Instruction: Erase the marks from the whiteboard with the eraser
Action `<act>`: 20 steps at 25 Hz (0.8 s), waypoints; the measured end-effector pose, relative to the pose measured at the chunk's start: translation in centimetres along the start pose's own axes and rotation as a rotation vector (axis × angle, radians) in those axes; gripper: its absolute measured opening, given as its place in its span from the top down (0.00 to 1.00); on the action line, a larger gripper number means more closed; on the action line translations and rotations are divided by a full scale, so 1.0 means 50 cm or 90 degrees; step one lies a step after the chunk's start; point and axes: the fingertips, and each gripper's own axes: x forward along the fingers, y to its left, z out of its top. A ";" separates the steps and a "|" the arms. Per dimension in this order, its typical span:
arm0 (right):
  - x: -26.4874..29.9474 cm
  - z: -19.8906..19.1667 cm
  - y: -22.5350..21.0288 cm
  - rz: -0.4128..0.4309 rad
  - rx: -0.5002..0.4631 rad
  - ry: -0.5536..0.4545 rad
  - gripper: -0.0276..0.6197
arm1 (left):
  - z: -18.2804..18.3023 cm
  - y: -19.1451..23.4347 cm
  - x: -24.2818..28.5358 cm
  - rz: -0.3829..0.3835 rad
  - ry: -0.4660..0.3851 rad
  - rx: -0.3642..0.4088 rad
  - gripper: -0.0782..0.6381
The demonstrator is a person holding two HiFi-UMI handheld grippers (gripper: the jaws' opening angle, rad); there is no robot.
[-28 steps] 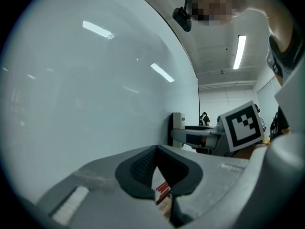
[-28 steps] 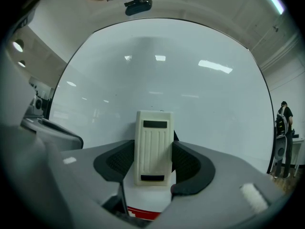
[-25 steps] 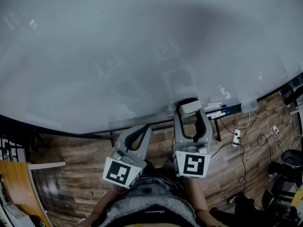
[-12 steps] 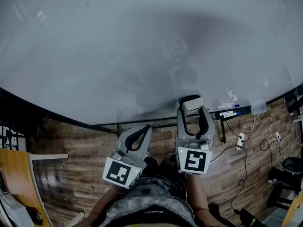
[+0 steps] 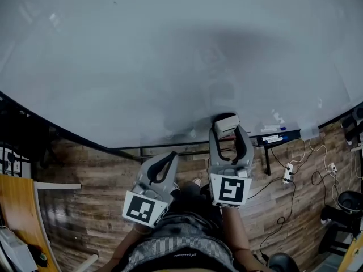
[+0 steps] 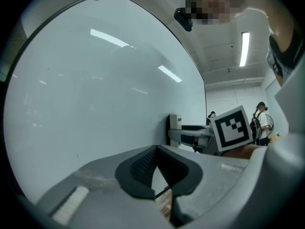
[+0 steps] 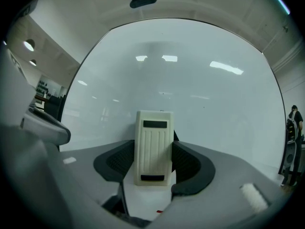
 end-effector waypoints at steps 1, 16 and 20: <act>0.000 0.000 -0.001 0.007 0.002 0.000 0.57 | 0.000 -0.004 0.005 0.004 0.000 0.000 0.89; -0.008 0.002 -0.010 0.117 0.018 0.000 0.57 | 0.030 -0.070 0.066 0.037 -0.007 0.030 0.89; -0.006 0.003 -0.010 0.128 0.025 -0.009 0.57 | 0.019 -0.075 0.067 0.047 -0.003 0.023 0.89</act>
